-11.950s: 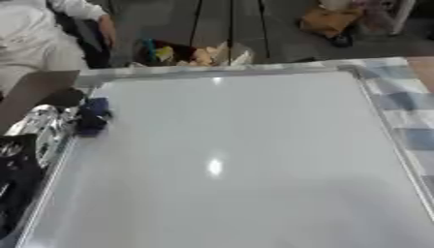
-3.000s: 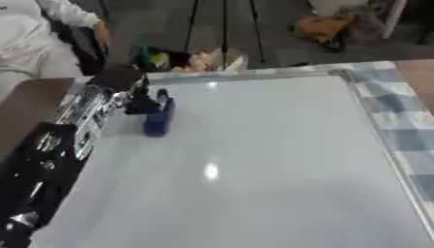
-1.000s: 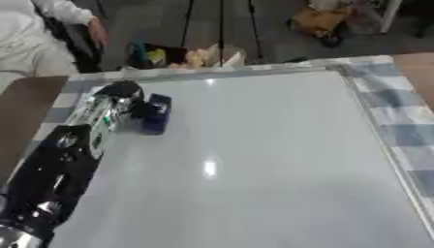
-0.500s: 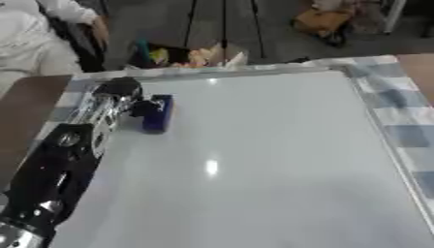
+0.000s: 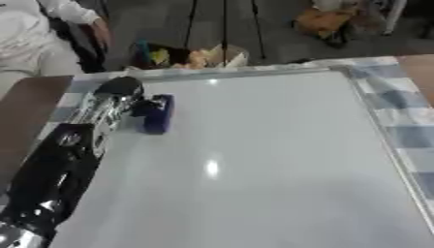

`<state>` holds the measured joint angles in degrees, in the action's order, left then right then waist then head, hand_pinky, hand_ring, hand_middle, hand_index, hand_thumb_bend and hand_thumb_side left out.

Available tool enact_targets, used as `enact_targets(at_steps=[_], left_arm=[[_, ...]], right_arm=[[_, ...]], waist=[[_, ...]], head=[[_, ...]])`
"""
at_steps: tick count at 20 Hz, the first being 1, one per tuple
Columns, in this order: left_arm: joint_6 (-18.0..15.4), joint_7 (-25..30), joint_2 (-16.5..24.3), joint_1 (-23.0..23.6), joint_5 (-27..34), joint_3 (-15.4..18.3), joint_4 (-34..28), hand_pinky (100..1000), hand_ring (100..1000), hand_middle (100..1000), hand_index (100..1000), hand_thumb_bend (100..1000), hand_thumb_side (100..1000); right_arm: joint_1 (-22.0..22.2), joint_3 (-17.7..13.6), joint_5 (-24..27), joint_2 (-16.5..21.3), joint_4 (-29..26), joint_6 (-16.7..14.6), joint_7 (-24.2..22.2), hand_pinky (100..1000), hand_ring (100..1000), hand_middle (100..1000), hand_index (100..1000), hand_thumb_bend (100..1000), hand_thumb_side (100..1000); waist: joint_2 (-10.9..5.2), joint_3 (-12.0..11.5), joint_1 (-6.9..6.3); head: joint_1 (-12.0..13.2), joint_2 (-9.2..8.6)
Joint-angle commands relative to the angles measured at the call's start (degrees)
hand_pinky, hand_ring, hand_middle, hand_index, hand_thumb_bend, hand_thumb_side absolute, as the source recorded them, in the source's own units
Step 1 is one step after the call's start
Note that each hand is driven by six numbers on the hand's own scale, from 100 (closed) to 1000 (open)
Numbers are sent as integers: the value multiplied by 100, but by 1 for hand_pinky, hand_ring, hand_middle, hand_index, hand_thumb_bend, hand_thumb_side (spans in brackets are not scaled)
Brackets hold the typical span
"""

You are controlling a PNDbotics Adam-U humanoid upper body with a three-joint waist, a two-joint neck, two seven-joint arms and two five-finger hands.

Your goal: Wipe the whiteboard clean with a brush.

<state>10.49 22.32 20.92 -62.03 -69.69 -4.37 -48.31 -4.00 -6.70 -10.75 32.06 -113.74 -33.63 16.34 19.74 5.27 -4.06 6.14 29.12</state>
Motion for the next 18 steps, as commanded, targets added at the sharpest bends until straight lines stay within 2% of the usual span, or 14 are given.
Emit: enact_targets(at_steps=[1, 8, 15, 16, 18], left_arm=[[-50, 99, 61, -148, 175, -39, -152, 493, 758, 719, 387, 248, 1000], [-55, 261, 46, -139, 457, -107, -270, 492, 757, 717, 388, 268, 1000], [-21, 341, 5, -130, 365, -118, -174, 505, 765, 726, 393, 282, 1000], [-23, 343, 5, -129, 357, -116, -169, 551, 793, 754, 404, 297, 973], [50, 349, 78, -71, 266, -175, -28, 574, 808, 768, 410, 308, 950]], right_arm=[[-5, -68, 46, 161, -85, -10, -22, 784, 812, 700, 860, 100, 983], [0, -70, 57, 161, -85, 2, -39, 784, 813, 699, 861, 100, 982], [-25, -59, 83, 167, -85, -7, -59, 784, 813, 699, 861, 100, 983], [-26, -59, 84, 167, -85, -7, -61, 784, 813, 698, 861, 100, 984], [-30, -54, 70, 151, -85, -14, -72, 785, 814, 697, 861, 100, 986]], waist=[[-149, -9, 38], [-156, -20, 28], [-147, -6, 23], [-146, -6, 23], [-124, 5, 14]], head=[[-3, 20], [-32, 39], [-27, 30], [-27, 30], [-24, 36]])
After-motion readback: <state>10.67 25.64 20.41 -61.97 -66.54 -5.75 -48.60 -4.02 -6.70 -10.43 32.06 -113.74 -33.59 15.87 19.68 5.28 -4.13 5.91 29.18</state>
